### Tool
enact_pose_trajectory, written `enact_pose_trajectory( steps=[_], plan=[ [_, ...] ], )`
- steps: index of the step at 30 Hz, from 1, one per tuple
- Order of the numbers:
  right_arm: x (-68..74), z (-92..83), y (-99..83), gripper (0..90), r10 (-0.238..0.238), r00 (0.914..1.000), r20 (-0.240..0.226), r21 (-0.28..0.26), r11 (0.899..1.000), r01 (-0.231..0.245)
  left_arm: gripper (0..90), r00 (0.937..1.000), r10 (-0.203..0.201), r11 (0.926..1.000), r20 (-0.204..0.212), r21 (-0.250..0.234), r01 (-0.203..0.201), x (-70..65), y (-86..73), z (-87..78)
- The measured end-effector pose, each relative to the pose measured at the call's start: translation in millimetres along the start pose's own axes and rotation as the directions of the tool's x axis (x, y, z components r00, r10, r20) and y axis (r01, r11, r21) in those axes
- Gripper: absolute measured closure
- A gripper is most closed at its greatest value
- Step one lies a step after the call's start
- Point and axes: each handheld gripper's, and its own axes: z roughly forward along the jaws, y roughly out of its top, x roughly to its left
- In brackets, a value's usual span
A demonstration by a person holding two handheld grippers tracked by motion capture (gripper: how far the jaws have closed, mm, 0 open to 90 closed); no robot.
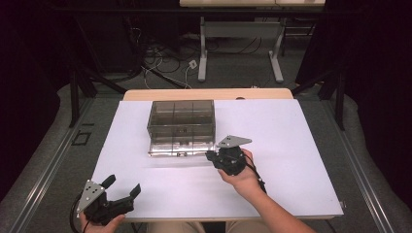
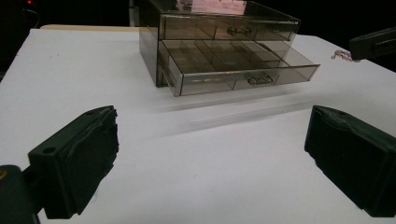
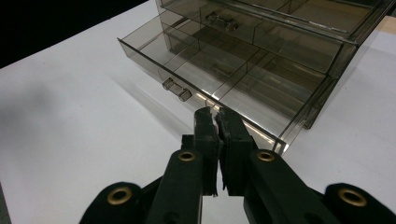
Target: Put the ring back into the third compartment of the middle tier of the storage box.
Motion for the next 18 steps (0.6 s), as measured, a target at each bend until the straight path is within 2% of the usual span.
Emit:
enact_pose_trajectory(
  steps=[13, 18],
  plan=[
    [3.9, -1.2, 9.6, 87.2, -0.015, 0.9998, 0.010, -0.010, 1.000, 0.015, 3.2, 1.0000, -0.003, 1.0000, 0.001, -0.002, 0.003, 0.4, 0.0, -0.2],
    [5.2, 0.1, 14.4, 87.2, -0.039, 0.9992, 0.013, -0.001, 0.999, 0.039, 3.2, 1.0000, -0.003, 1.0000, 0.001, -0.002, 0.003, 0.5, -0.1, -0.2]
  ],
)
